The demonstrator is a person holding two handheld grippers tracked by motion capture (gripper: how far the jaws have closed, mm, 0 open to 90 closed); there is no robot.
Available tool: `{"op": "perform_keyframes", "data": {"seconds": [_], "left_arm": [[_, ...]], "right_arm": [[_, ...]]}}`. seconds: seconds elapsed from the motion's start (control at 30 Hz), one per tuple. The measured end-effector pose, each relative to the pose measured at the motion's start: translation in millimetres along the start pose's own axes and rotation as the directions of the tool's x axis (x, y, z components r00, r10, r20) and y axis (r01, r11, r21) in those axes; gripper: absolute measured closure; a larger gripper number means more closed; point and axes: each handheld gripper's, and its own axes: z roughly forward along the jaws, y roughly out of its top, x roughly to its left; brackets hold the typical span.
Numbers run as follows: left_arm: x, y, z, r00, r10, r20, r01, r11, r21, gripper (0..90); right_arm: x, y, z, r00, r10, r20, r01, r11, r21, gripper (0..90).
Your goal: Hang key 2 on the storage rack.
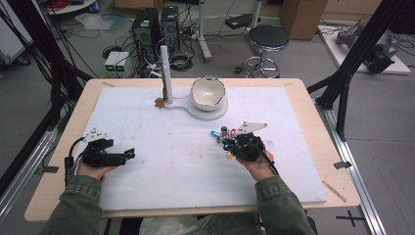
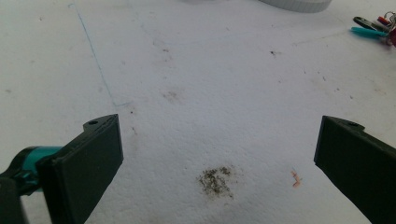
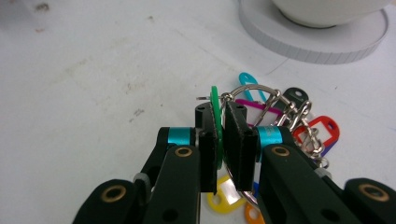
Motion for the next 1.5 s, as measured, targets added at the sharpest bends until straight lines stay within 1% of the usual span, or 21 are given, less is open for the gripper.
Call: {"op": "perform_keyframes", "data": {"seconds": [0.1, 0.17, 0.23, 0.33, 0.37, 0.5, 0.53, 0.57, 0.67, 0.73, 0.8, 0.87, 0.93, 1.1, 1.2, 1.33, 1.5], "left_arm": [[-0.6, -1.3, -2.3, 1.0, -0.003, -0.006, 0.003, 1.0, -0.001, 1.7], [-0.5, -2.6, -5.1, 0.9999, -0.006, -0.014, 0.006, 0.9999, -0.01, 1.7], [0.7, -3.4, -6.4, 0.9998, -0.011, -0.015, 0.011, 0.9998, -0.015, 1.7], [1.9, -3.8, -6.7, 0.9998, -0.012, -0.014, 0.012, 0.9999, -0.011, 1.7], [1.9, -3.8, -6.6, 0.9998, -0.014, -0.014, 0.013, 0.9998, -0.012, 1.7], [1.9, -3.7, -6.7, 0.9998, -0.014, -0.013, 0.014, 0.9998, -0.013, 1.7], [1.9, -3.7, -7.1, 0.9998, -0.013, -0.013, 0.013, 0.9998, -0.014, 1.7], [1.5, -3.6, -7.2, 0.9998, -0.016, -0.012, 0.016, 0.9997, -0.021, 1.7], [1.7, -3.4, -7.8, 0.9999, -0.013, -0.011, 0.013, 0.9996, -0.024, 1.7], [1.7, -3.3, -8.1, 0.9998, -0.012, -0.014, 0.012, 0.9996, -0.026, 1.7], [1.7, -3.3, -8.4, 0.9998, -0.012, -0.013, 0.012, 0.9996, -0.027, 1.7], [1.8, -3.3, -8.4, 0.9998, -0.012, -0.014, 0.011, 0.9995, -0.03, 1.7], [1.9, -3.3, -8.3, 0.9998, -0.012, -0.014, 0.011, 0.9995, -0.029, 1.7], [1.7, -3.3, -8.6, 0.9998, -0.013, -0.013, 0.013, 0.9994, -0.033, 1.7], [1.8, -3.2, -8.7, 0.9997, -0.018, -0.015, 0.017, 0.9994, -0.031, 1.7], [2.5, -3.3, -8.5, 0.9998, -0.017, -0.012, 0.017, 0.9994, -0.031, 1.7], [2.2, -3.2, -8.7, 0.9998, -0.015, -0.015, 0.014, 0.9992, -0.037, 1.7]], "right_arm": [[-2.8, 2.6, -5.6, 0.999, 0.041, -0.016, -0.041, 0.999, -0.029, 84.0], [-4.3, 5.0, -11.5, 0.9983, 0.054, -0.023, -0.055, 0.997, -0.047, 84.0], [-8.4, 6.9, -18.0, 0.9955, 0.088, -0.036, -0.09, 0.994, -0.067, 84.0], [-18.6, 7.0, -23.9, 0.9871, 0.146, -0.065, -0.152, 0.983, -0.098, 84.0], [-21.6, 7.1, -24.7, 0.9831, 0.167, -0.076, -0.174, 0.979, -0.103, 84.0], [-33.9, 9.7, -26.2, 0.9698, 0.219, -0.107, -0.231, 0.966, -0.119, 84.0], [-36.2, 11.5, -26.7, 0.9686, 0.222, -0.113, -0.235, 0.964, -0.122, 84.0], [-37.3, 13.4, -27.6, 0.9674, 0.225, -0.117, -0.239, 0.963, -0.124, 86.9], [-39.5, 21.5, -31.1, 0.9668, 0.225, -0.12, -0.24, 0.962, -0.128, 87.0], [-40.3, 28.1, -33.8, 0.9698, 0.213, -0.119, -0.227, 0.966, -0.124, 87.0], [-41.3, 33.0, -35.6, 0.9706, 0.208, -0.121, -0.223, 0.967, -0.125, 88.1], [-41.8, 39.3, -38.9, 0.9673, 0.214, -0.136, -0.232, 0.963, -0.134, 88.1], [-41.7, 46.5, -41.7, 0.9725, 0.195, -0.127, -0.213, 0.967, -0.142, 88.1], [-41.4, 62.0, -45.2, 0.9756, 0.177, -0.129, -0.195, 0.97, -0.143, 88.1], [-41.2, 68.6, -44.6, 0.9734, 0.18, -0.142, -0.201, 0.968, -0.148, 88.0], [-41.1, 76.4, -42.7, 0.9735, 0.171, -0.152, -0.193, 0.97, -0.149, 88.1], [-41.6, 86.3, -44.8, 0.9712, 0.175, -0.162, -0.202, 0.965, -0.168, 88.0]]}}
